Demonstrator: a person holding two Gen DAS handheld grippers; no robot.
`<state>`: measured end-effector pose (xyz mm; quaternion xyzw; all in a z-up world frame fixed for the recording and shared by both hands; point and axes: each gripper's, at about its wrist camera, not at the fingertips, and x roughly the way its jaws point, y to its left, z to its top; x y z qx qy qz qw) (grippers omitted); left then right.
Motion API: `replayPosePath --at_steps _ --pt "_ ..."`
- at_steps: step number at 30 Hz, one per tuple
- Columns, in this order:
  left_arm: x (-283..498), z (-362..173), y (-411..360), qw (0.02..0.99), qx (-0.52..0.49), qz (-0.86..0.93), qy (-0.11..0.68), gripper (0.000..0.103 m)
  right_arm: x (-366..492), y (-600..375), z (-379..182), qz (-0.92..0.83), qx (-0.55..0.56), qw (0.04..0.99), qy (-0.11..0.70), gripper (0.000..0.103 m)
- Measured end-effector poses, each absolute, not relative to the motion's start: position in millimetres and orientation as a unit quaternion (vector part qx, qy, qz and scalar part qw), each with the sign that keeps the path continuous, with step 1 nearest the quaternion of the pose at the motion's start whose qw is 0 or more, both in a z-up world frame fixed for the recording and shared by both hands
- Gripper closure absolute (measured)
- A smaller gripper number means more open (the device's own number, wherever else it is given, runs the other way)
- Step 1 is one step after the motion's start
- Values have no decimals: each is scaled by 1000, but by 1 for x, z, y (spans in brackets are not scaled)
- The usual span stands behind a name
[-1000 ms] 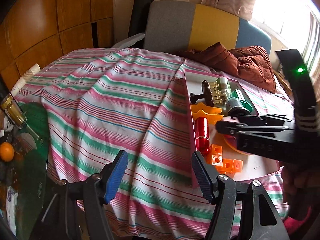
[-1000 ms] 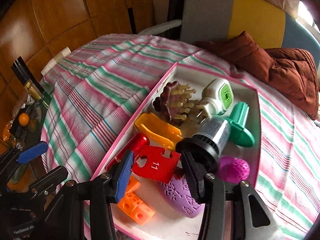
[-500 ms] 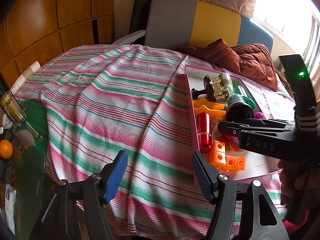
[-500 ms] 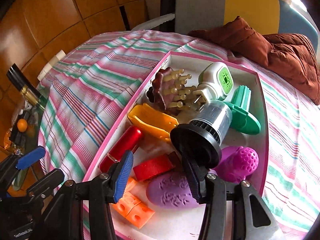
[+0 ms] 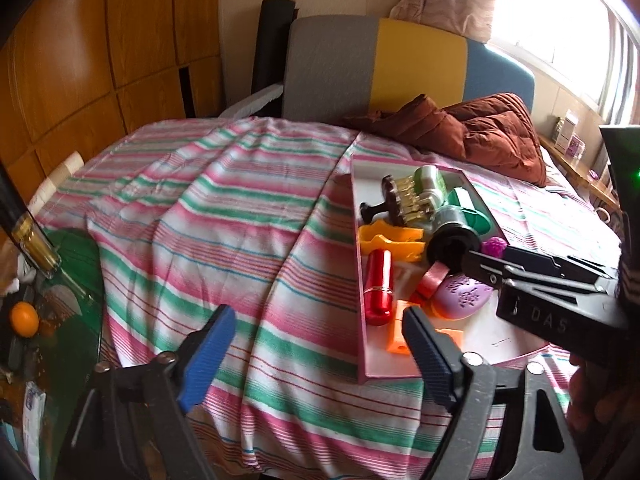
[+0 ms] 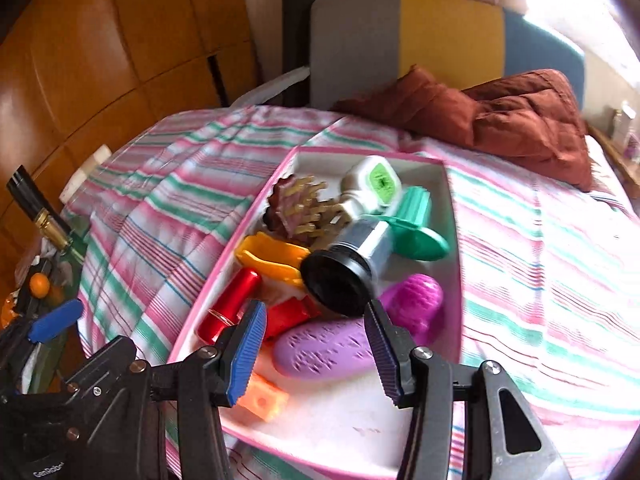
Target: Organize rigid objects
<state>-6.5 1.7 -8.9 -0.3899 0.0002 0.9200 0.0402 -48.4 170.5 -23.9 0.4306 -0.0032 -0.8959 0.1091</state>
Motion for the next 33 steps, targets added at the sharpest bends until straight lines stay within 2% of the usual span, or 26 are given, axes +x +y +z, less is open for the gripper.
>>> replayPosePath --at_steps 3,5,17,33 --pt "-2 -6 10 39 -385 922 9 9 -36 178 -20 -903 421 84 -1 51" --pt "0 -4 13 36 -383 923 10 0 -27 184 -19 -906 417 68 0 51" --pt "17 0 40 20 -373 927 26 0 11 216 -10 -926 376 -10 -9 51" --pt "27 11 44 15 -349 937 32 0 15 220 -5 -928 373 -12 -11 51"
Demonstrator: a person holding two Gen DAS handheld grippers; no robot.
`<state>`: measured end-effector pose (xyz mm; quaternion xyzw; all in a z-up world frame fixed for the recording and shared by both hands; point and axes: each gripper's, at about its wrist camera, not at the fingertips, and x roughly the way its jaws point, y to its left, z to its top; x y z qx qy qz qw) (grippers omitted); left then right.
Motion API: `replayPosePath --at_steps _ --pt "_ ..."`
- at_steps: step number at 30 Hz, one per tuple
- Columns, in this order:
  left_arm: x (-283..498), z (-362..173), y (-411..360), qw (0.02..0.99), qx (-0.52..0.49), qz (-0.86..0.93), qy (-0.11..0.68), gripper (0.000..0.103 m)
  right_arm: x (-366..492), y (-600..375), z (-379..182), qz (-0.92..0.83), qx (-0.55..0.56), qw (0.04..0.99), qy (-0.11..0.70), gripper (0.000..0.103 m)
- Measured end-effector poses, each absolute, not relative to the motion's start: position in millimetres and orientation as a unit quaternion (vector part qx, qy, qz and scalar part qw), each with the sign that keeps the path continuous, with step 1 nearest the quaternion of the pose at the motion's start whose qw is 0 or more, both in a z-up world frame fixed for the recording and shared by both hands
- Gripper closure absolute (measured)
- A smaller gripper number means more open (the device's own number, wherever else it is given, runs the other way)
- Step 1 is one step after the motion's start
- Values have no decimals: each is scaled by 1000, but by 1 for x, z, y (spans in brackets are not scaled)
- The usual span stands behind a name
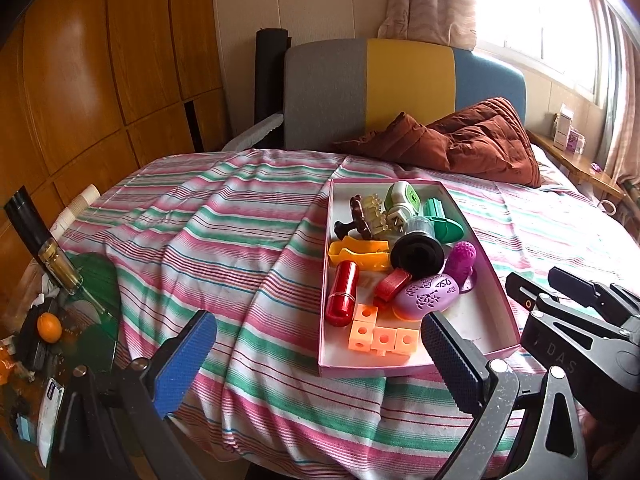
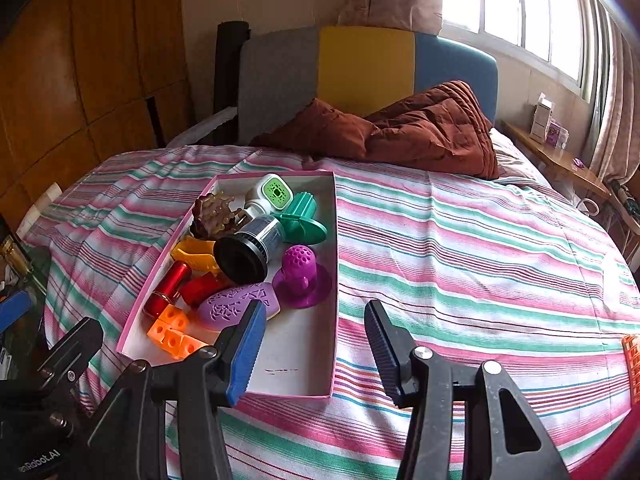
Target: Organize rigid objects
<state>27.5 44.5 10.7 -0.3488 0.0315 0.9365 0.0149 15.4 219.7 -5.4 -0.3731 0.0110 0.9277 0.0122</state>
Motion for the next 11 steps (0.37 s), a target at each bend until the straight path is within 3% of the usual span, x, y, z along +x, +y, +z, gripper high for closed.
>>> replayPosePath --at_steps 11 --pt "25 8 35 7 -354 935 12 0 15 211 -5 928 -374 5 2 51"
